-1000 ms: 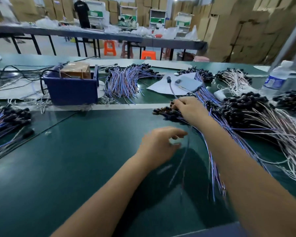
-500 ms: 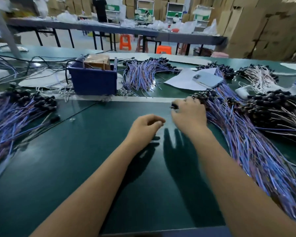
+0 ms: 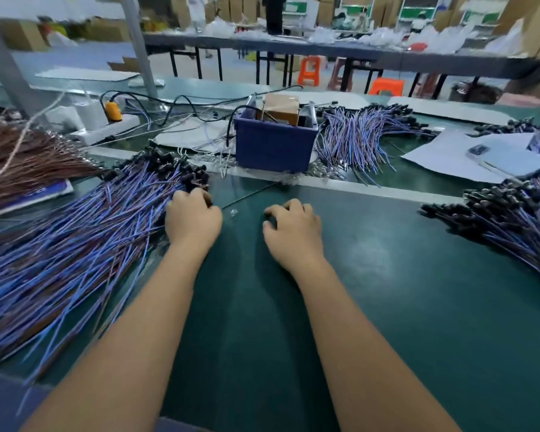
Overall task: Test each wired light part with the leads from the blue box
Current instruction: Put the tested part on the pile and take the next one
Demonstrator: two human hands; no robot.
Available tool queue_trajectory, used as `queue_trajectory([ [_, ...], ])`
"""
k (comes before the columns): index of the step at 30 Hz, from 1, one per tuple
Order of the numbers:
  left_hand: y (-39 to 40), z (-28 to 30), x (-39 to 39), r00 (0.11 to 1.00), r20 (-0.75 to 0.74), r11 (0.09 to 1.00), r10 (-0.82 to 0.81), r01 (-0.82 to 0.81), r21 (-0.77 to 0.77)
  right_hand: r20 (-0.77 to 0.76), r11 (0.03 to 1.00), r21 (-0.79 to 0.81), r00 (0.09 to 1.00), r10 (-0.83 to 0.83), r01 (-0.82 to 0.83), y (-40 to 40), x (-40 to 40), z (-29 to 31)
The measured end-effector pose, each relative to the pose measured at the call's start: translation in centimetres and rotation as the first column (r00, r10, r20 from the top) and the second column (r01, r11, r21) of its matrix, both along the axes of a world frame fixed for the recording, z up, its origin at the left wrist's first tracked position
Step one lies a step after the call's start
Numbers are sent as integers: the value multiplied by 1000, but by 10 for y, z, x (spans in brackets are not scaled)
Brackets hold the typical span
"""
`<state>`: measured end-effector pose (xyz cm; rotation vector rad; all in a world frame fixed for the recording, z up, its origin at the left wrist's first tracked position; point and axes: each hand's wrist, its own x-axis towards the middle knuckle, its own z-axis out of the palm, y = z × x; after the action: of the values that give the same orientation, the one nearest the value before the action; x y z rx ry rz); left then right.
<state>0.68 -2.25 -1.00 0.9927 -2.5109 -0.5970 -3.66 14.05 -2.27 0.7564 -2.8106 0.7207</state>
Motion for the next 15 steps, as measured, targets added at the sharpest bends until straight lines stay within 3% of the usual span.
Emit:
queue_trajectory([
  [3,5,-4,-9,999,-41,1000,-8,8,-16,63,994,-106,998,19,-12,4,-6,-3],
  [6,23,-2,-21,961,-264,996,-78,83,9,63,966,-259,997,40,-23,5,-5,-4],
  [8,48,6,-23,847,-491,976,-206,216,-36,146,878,-479,987,63,15,6,-5,0],
  [10,76,17,-24,676,-674,932,-297,359,-50,302,690,-716,938,170,106,9,-7,6],
  [12,100,25,-25,528,-810,822,-256,559,104,419,462,-856,837,352,234,16,-8,14],
  [15,127,27,-21,496,-862,432,-104,803,410,507,240,-856,658,557,457,28,-17,25],
])
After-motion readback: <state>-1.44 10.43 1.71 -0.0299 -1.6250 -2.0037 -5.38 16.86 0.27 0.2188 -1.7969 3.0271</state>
